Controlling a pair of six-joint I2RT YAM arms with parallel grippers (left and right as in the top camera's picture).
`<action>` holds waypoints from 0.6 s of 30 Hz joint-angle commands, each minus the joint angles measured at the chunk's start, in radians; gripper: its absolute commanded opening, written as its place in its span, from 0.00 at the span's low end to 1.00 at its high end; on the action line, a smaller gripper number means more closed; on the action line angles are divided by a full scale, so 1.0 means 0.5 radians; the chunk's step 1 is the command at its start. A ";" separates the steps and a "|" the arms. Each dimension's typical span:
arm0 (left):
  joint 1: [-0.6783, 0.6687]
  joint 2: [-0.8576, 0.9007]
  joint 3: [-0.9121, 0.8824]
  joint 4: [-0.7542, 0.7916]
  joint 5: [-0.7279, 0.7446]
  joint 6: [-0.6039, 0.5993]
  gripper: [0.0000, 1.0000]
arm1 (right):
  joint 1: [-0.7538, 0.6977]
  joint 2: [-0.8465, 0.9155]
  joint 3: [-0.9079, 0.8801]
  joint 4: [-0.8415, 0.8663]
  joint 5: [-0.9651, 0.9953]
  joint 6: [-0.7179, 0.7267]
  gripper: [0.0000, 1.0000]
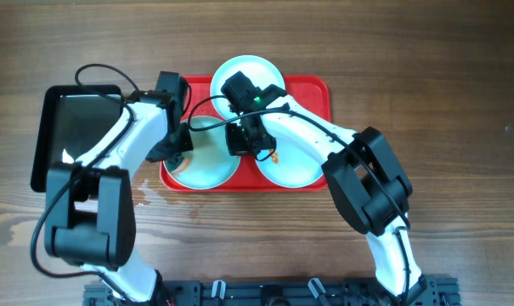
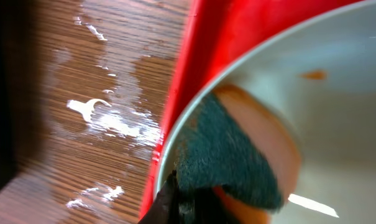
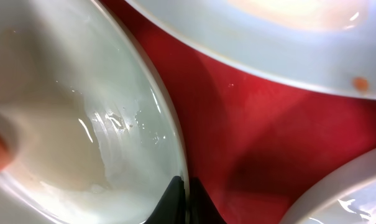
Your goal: Clean dirty plates on tray and stack at the side
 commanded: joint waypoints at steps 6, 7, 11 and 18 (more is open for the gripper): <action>0.012 -0.112 0.066 0.347 0.948 -0.013 0.04 | 0.005 0.047 -0.027 -0.036 0.011 -0.004 0.04; 0.010 -0.100 0.066 0.363 0.948 -0.013 0.04 | 0.005 0.047 -0.027 -0.038 0.011 -0.004 0.05; -0.005 0.010 0.066 0.428 0.948 -0.013 0.04 | 0.005 0.047 -0.027 -0.037 0.010 -0.002 0.05; -0.005 0.258 0.066 0.505 0.946 -0.082 0.04 | 0.005 0.047 -0.027 -0.037 0.010 -0.003 0.04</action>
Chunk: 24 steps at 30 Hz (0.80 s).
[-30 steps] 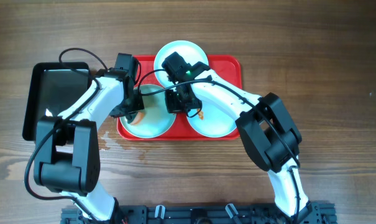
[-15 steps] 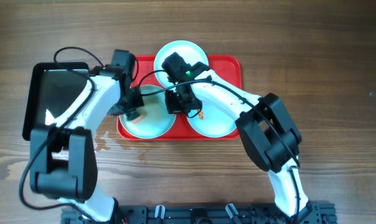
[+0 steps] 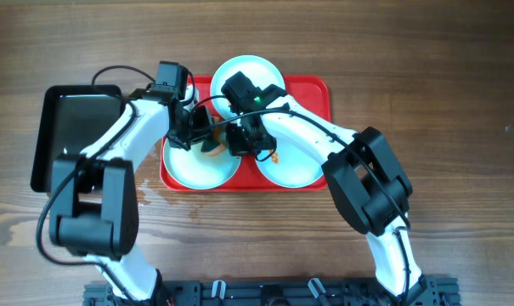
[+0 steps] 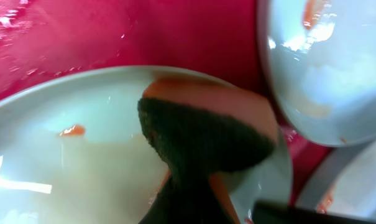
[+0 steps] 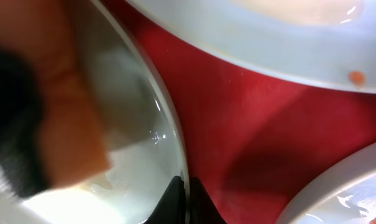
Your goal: Clean dirty plates on tray and stack at the side
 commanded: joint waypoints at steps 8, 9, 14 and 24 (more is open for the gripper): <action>0.054 0.185 0.031 -0.120 -0.477 -0.088 0.04 | 0.005 0.047 -0.027 -0.032 0.011 -0.010 0.04; 0.068 0.185 0.031 -0.152 -0.534 -0.110 0.04 | 0.005 0.047 -0.027 -0.030 0.011 -0.009 0.04; 0.197 0.184 0.031 -0.336 -0.673 -0.188 0.04 | 0.005 0.047 -0.027 -0.018 0.013 0.008 0.04; 0.285 0.039 0.031 -0.500 -0.734 -0.186 0.04 | 0.005 0.047 -0.027 -0.021 0.041 0.044 0.04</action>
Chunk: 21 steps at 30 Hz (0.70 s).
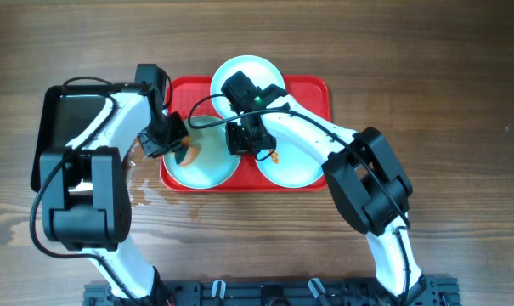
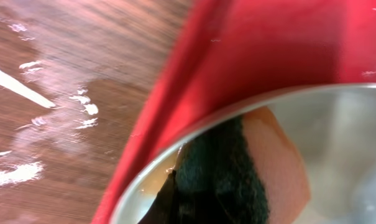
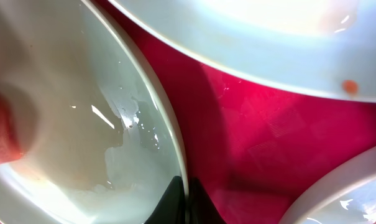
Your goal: Clean dirty plates on tray and stack at the side
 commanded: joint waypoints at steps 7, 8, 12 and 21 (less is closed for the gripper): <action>0.043 -0.339 -0.070 -0.113 -0.298 -0.040 0.04 | 0.008 0.047 -0.027 -0.038 0.034 0.002 0.04; 0.042 -0.375 -0.070 -0.114 -0.253 -0.040 0.04 | 0.008 0.047 -0.027 -0.038 0.034 0.002 0.04; 0.043 -0.419 -0.070 -0.088 -0.035 -0.031 0.04 | 0.008 0.047 -0.027 -0.039 0.033 0.002 0.04; -0.024 -0.418 -0.071 0.016 0.375 -0.032 0.04 | 0.009 0.047 -0.027 -0.018 0.024 0.002 0.04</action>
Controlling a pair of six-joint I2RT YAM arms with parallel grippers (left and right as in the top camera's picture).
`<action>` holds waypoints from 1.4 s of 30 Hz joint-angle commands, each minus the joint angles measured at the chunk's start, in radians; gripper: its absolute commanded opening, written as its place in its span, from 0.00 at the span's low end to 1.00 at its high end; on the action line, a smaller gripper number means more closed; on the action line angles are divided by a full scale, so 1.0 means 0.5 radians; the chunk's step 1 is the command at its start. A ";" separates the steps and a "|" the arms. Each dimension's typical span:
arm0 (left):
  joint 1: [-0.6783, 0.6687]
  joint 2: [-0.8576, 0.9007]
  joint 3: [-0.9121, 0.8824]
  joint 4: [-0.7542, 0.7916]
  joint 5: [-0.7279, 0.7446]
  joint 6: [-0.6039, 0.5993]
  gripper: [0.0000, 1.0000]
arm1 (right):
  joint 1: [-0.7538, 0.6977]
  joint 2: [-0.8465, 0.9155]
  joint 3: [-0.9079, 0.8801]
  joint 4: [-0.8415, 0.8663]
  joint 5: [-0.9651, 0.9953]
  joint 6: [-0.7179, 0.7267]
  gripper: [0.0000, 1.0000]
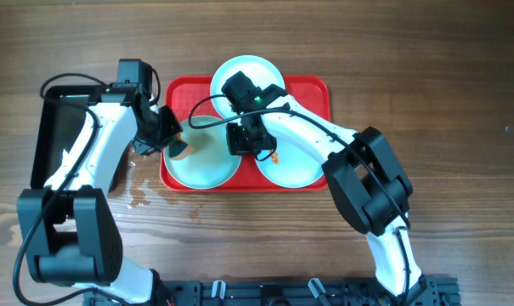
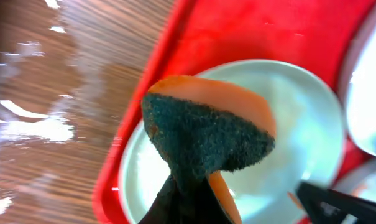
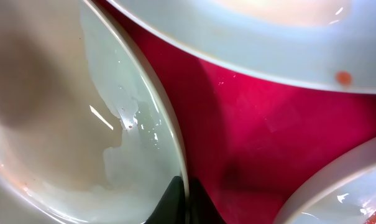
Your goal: Clean dirty plates on tray and stack at the side
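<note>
A red tray (image 1: 312, 92) holds three white plates. My right gripper (image 1: 242, 138) is shut on the right rim of the front left plate (image 1: 207, 166); the rim (image 3: 175, 143) runs between the jaws, and the plate's wet inside (image 3: 51, 112) shows. My left gripper (image 2: 191, 193) is shut on an orange and green sponge (image 2: 206, 134), held above that plate's left part (image 2: 287, 124), clear of it. In the overhead view the sponge (image 1: 180, 150) hangs over the plate's left edge. The back plate (image 1: 248, 72) carries an orange spot (image 3: 343, 78).
The front right plate (image 1: 295, 166) has orange smears near its left rim. A black tray (image 1: 70, 127) lies to the left of the red one. Water is spilled on the wood (image 1: 142, 191) at the red tray's front left corner.
My left gripper has risen with the sponge from the left rim of the front left plate and now hangs clear above it. The right gripper has stayed on the rim.
The sponge was pressed on the plate's left rim, then on its far right part near my right gripper, then back at the left rim. Now it hangs above the plate. My right gripper stayed shut on the rim throughout.
</note>
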 commanded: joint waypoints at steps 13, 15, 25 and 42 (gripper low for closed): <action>-0.372 0.144 -0.103 0.246 0.207 -0.145 0.04 | 0.009 0.047 -0.027 -0.002 -0.059 0.000 0.04; -0.375 0.165 -0.103 0.245 0.206 -0.144 0.04 | 0.008 0.047 -0.027 -0.003 -0.059 -0.002 0.05; -0.375 0.181 -0.116 0.231 0.173 -0.137 0.04 | -0.010 0.027 0.079 -0.159 -0.066 -0.061 0.51; -0.238 0.181 -0.116 0.224 -0.031 -0.042 0.04 | -0.086 -0.069 0.130 -0.260 -0.320 -0.054 0.56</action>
